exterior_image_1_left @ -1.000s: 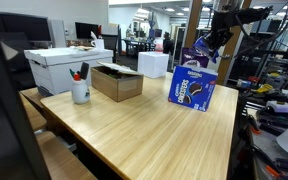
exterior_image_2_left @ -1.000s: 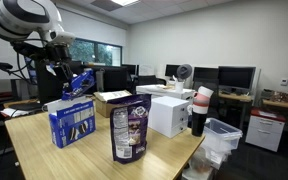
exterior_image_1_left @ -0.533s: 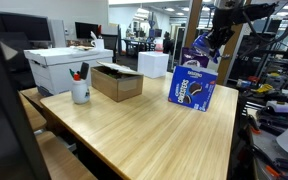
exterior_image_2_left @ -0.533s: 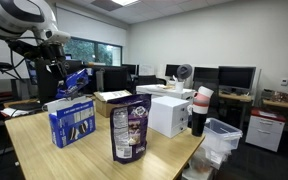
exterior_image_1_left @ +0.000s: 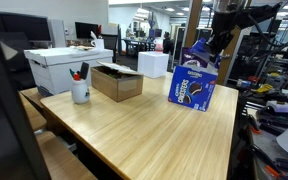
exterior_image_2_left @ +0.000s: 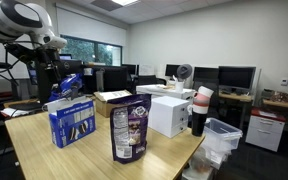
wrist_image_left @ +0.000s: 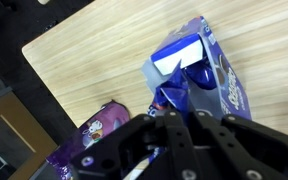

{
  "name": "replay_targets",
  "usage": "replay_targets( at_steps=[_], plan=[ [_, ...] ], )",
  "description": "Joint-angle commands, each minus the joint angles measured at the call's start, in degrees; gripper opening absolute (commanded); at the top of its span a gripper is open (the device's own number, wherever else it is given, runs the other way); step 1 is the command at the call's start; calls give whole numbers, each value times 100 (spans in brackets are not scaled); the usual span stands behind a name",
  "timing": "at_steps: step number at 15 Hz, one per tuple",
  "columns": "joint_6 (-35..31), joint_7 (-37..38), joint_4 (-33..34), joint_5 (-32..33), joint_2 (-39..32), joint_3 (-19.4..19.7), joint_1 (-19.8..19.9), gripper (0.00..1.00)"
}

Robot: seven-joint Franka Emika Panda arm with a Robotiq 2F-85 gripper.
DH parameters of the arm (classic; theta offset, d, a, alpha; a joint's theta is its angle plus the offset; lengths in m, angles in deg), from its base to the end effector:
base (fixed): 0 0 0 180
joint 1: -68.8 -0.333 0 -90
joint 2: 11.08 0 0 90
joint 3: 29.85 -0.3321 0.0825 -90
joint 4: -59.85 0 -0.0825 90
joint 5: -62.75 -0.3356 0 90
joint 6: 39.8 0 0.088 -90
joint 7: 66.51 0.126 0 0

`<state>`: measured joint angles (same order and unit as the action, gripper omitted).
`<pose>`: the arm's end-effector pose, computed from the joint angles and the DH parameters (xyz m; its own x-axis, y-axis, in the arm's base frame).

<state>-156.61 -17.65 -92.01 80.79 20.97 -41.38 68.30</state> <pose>0.3070 0.0438 0.4347 0.8630 -0.4579 0.2136 -0.5045 -0.8048 0.3127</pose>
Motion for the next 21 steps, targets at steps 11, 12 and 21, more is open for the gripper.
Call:
replay_targets(
  at_steps=[11, 12, 21],
  plan=[
    [46, -698, 113, -318, -891, 50, -93, 4],
    [-49, -812, 130, -327, -1100, 102, -82, 4],
    [-477, -1357, 433, -349, -1582, 391, -15, 4]
  ],
)
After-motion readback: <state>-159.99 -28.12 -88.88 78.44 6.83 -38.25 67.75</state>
